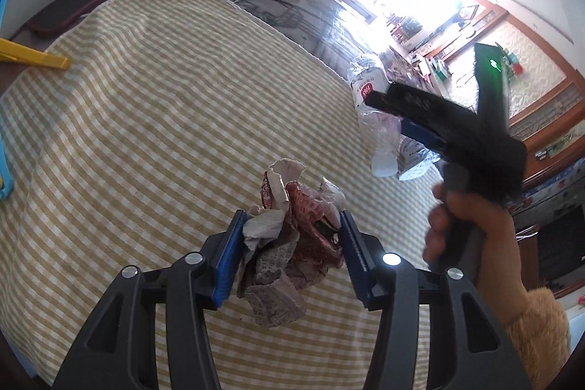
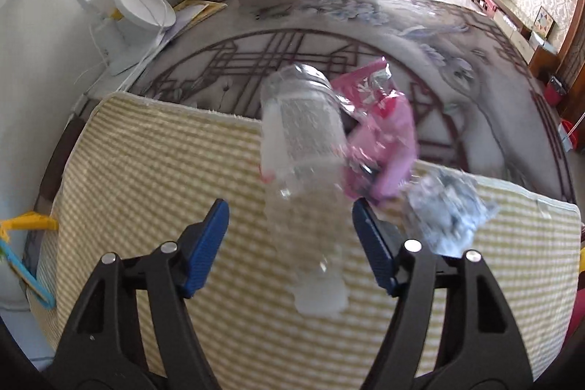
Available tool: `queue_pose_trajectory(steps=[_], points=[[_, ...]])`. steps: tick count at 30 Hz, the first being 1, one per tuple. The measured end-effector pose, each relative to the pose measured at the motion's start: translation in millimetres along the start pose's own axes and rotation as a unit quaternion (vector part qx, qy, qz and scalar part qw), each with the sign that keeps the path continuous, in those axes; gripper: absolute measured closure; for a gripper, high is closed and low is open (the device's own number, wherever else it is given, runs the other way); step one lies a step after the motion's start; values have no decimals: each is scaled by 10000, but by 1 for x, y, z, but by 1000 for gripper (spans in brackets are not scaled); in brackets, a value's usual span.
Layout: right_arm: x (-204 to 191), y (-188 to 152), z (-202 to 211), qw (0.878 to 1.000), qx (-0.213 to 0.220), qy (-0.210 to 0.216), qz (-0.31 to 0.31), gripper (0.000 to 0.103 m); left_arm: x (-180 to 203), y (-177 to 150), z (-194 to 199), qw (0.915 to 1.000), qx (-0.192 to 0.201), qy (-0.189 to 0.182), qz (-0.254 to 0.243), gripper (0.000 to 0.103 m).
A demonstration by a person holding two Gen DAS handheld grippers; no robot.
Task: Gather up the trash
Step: 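Grasp the crumpled red-white paper with the left tool while the right tool grasps the plastic bottle, then carry the plastic bottle with the right tool over the red bucket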
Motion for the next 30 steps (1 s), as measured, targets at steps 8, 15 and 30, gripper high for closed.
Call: queue_pose_trajectory(steps=[8,15,30], points=[[8,19,-32,9983,-388,-239,-354,43,1,5,1,9998,15,-166,123,53],[1,3,-26,9974,-470,-473,264,49,-4,6,-3,9997,-3,-143,204,53],[17,-107,43,9960,-793,417,-53,49,-4,2,-9,9998,-80,31,154,52]])
Point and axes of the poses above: each gripper's, at about its wrist camera, not at the fingertips, and z roughly against the way its jaws point, x to its right, y to its top, the point moved 7 cm from there along -z, roughly the way its jaws point
